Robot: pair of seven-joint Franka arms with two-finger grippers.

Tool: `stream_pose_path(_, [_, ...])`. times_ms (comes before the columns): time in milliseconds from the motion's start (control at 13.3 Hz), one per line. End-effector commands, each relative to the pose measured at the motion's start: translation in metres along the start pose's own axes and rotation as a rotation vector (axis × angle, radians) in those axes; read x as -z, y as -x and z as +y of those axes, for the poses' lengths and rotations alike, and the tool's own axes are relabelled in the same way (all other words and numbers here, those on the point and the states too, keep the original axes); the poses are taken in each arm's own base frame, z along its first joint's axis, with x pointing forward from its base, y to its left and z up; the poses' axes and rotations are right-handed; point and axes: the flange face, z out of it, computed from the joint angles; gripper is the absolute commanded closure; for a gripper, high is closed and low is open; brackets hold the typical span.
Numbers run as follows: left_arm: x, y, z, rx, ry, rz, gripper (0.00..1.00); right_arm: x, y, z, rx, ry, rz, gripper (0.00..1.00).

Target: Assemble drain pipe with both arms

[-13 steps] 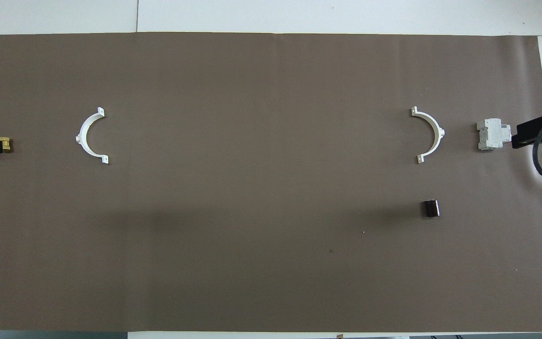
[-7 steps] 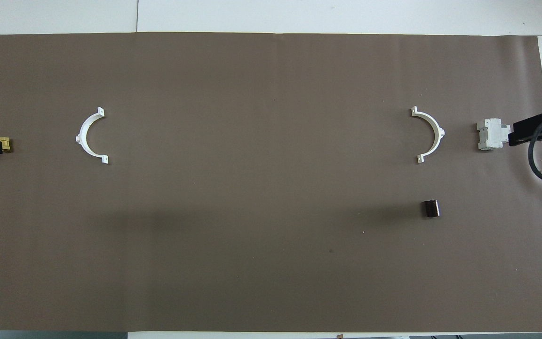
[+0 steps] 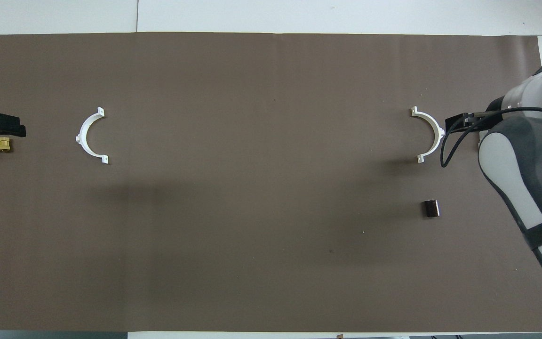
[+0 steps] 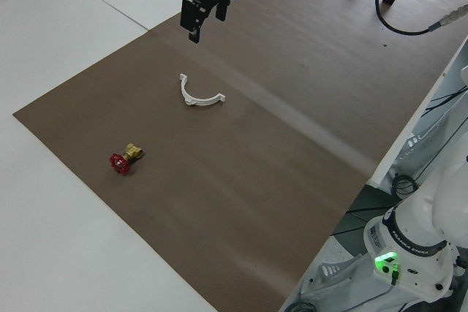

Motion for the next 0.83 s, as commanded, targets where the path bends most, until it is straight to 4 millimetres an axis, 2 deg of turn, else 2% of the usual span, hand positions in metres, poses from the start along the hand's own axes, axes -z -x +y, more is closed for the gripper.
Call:
stream_pose_path(0, [-0.062, -0.013, 0.002, -0.007, -0.029, 0.033, 0.00, -0.042, 0.003, 0.010, 0.030, -0.007, 0.000, 0.00])
stream_pose_path(150, [-0.117, -0.013, 0.003, -0.013, -0.032, 0.070, 0.01, -0.073, -0.003, 0.013, 0.046, -0.012, -0.004, 0.06])
stream_pose_path(300, [-0.157, -0.015, 0.005, -0.016, -0.036, 0.091, 0.01, -0.102, -0.008, 0.036, 0.065, -0.006, 0.000, 0.12])
stream_pose_path(451, [-0.187, -0.018, 0.005, -0.018, -0.039, 0.081, 0.01, -0.103, -0.014, 0.038, 0.069, -0.004, 0.008, 0.18])
stream_pose_path(526, [-0.203, -0.017, 0.006, -0.017, -0.039, 0.070, 0.02, -0.111, -0.017, 0.038, 0.068, -0.004, 0.002, 0.20])
stream_pose_path(601, [-0.214, -0.015, 0.013, -0.029, -0.038, 0.063, 0.05, -0.113, -0.018, 0.034, 0.053, -0.026, 0.008, 0.22])
stream_pose_path(751, [-0.225, -0.008, 0.011, -0.026, -0.038, 0.044, 0.16, -0.110, -0.021, 0.026, 0.026, -0.062, 0.013, 0.22])
